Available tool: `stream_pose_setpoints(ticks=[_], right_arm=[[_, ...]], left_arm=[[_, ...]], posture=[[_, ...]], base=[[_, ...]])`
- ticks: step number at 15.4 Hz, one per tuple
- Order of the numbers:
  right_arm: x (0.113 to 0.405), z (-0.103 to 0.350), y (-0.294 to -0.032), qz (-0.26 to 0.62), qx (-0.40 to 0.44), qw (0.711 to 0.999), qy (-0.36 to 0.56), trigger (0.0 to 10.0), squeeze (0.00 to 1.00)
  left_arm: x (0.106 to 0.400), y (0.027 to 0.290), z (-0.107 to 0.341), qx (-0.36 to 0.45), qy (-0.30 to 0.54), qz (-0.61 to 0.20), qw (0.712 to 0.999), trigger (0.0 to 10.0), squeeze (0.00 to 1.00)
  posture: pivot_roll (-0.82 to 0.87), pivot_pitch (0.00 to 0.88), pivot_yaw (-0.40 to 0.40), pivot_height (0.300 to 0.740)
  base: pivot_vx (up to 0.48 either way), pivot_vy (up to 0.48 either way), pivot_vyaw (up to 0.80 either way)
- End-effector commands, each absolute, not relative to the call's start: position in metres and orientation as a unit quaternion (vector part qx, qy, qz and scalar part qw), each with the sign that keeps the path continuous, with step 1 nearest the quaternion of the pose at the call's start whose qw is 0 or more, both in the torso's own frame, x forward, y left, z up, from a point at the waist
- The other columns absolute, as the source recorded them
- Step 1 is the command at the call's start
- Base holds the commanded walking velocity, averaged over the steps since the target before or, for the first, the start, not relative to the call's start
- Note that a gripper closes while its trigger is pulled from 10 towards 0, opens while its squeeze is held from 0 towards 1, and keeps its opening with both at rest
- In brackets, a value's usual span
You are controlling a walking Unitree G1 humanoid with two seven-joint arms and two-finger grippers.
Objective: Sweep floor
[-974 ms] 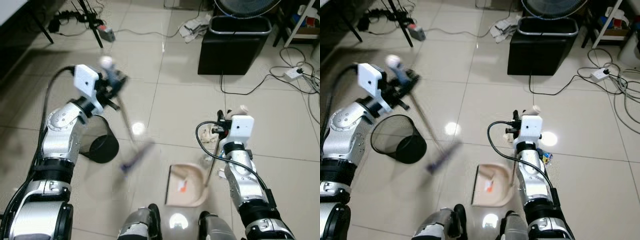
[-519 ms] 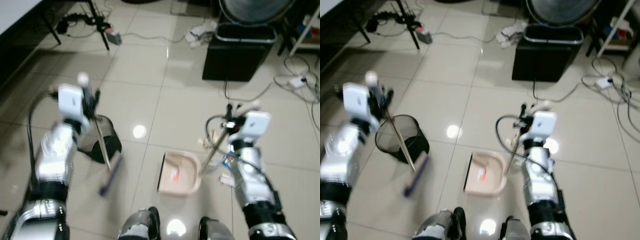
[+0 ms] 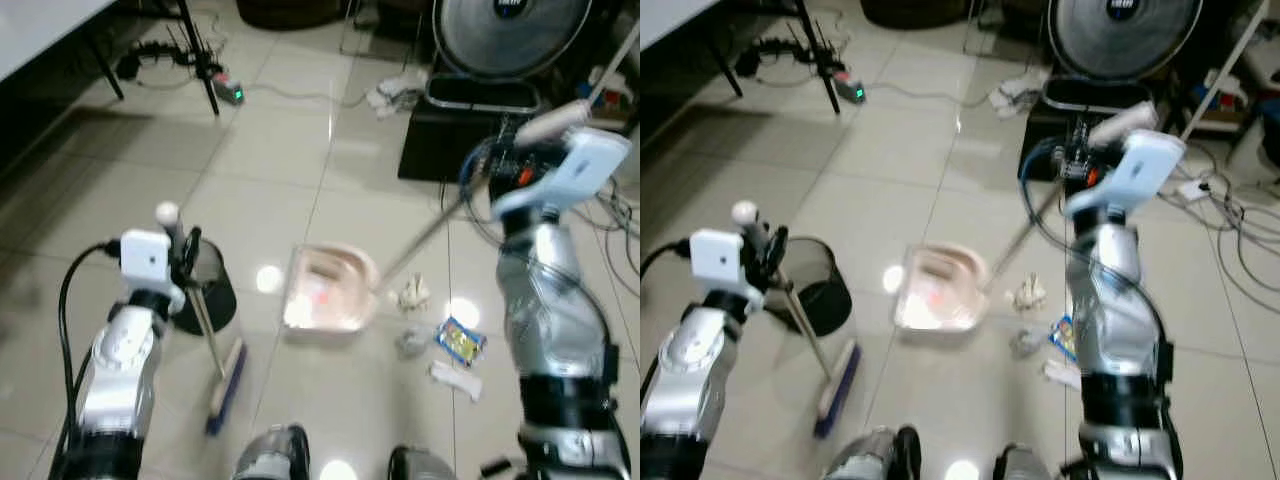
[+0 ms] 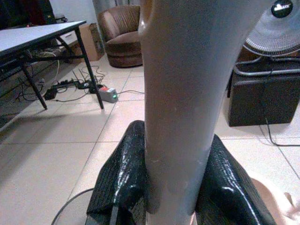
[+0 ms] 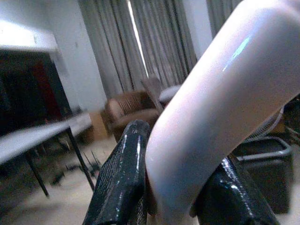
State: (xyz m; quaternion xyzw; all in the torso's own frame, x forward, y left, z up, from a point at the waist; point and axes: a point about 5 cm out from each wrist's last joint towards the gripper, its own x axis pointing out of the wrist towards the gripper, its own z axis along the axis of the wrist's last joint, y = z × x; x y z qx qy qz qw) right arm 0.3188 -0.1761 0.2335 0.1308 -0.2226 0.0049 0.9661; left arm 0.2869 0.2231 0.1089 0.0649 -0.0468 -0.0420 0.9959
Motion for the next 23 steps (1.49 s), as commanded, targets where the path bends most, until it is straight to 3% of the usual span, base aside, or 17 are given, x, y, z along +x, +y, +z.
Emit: stream_pose_setpoints(ticks=[1, 8, 20, 23], right_arm=[[0.314, 0.26, -0.176, 0.015, 0.164, 0.95, -0.265, 10.0, 0.0], [0.313, 0.283, -0.169, 0.051, 0.211, 0.939, -0.269, 10.0, 0.0], [0.319, 0.291, -0.172, 0.042, 0.217, 0.938, -0.267, 10.0, 0.0], [0.319, 0.29, -0.179, 0.025, 0.217, 0.939, -0.267, 10.0, 0.0]], left_arm=[[0.288, 0.221, 0.121, 0.072, -0.067, -0.037, 0.995, 10.0, 0.0], [0.296, 0.211, 0.153, 0.067, -0.114, -0.009, 0.991, 10.0, 0.0], [0.291, 0.202, 0.141, 0.082, -0.091, -0.023, 0.992, 10.0, 0.0], [0.291, 0.199, 0.139, 0.083, -0.088, -0.027, 0.992, 10.0, 0.0]], posture=[[-0.01, 0.069, 0.071, 0.74], [0.0, 0.043, 0.088, 0.74], [0.0, 0.02, 0.082, 0.74], [0.0, 0.029, 0.082, 0.74]], base=[[0.0, 0.0, 0.0], [0.0, 0.0, 0.0], [0.34, 0.0, 0.77], [0.368, 0.0, 0.0]])
